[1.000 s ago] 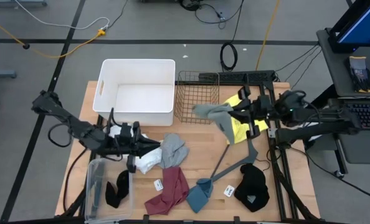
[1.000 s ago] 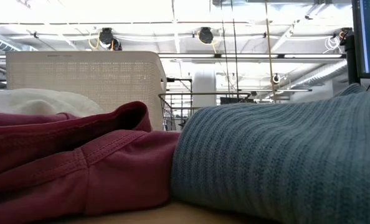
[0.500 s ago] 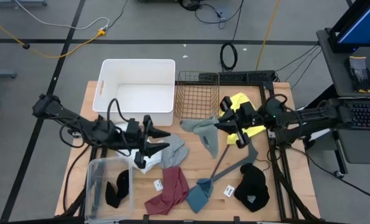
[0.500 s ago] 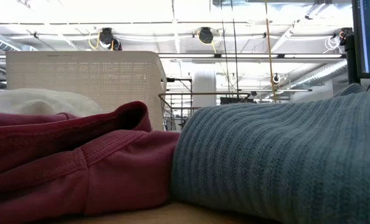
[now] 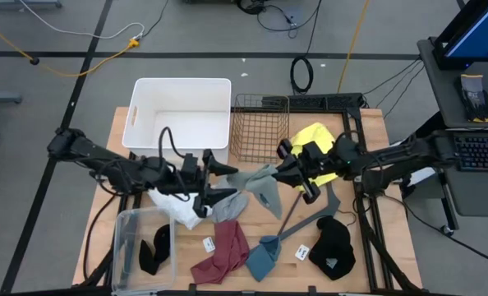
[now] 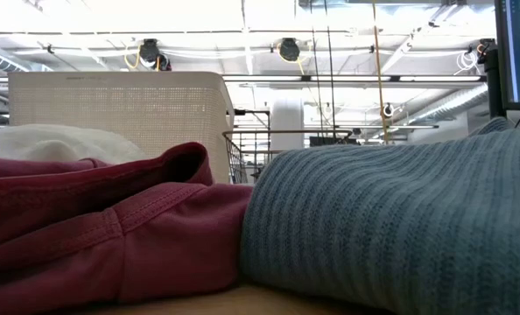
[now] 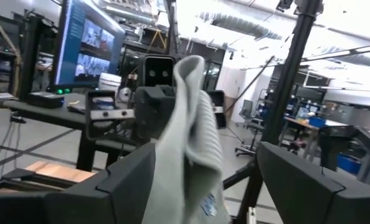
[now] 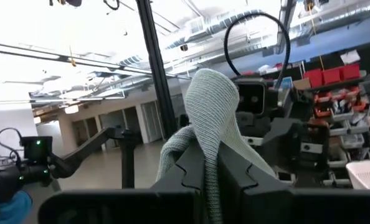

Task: Pick & Place Cloths
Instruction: Put the gray sock into the transparent bin, then put the blue sock into the transparent bin

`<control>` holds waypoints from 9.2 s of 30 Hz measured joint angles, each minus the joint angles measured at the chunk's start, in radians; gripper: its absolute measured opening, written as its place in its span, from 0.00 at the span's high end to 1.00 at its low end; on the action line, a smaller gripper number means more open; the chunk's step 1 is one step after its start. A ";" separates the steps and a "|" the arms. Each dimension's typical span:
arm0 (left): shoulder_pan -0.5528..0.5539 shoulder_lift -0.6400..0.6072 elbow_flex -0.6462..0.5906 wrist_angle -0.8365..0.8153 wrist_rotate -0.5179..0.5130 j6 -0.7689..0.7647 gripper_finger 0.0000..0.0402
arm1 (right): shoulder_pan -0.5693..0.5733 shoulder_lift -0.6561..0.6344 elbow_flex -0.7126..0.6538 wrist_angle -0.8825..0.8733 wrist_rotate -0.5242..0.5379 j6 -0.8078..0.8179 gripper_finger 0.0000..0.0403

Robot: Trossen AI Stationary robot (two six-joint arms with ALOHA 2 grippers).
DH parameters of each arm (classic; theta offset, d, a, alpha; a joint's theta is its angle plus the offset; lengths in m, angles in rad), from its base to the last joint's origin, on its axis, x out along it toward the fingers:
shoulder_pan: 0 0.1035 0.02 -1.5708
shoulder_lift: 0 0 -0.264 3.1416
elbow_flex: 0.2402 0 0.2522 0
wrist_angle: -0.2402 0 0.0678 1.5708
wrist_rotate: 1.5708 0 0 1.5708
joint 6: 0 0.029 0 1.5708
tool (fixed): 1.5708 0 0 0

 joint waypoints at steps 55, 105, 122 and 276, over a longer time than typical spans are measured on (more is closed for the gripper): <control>0.034 0.038 0.000 -0.359 0.338 -0.667 0.99 | -0.018 0.254 0.192 -0.387 -0.515 0.199 0.71; -0.501 -0.154 0.000 -1.462 0.481 -1.809 1.00 | -0.072 0.254 0.192 -0.532 -0.626 0.114 0.71; -0.526 -0.016 0.000 -1.538 0.458 -1.805 0.99 | -0.072 0.254 0.191 -0.528 -0.625 0.110 0.71; -0.553 -0.331 0.000 -0.660 -0.312 -0.532 0.76 | 0.362 0.182 0.305 -0.990 0.289 -0.626 1.00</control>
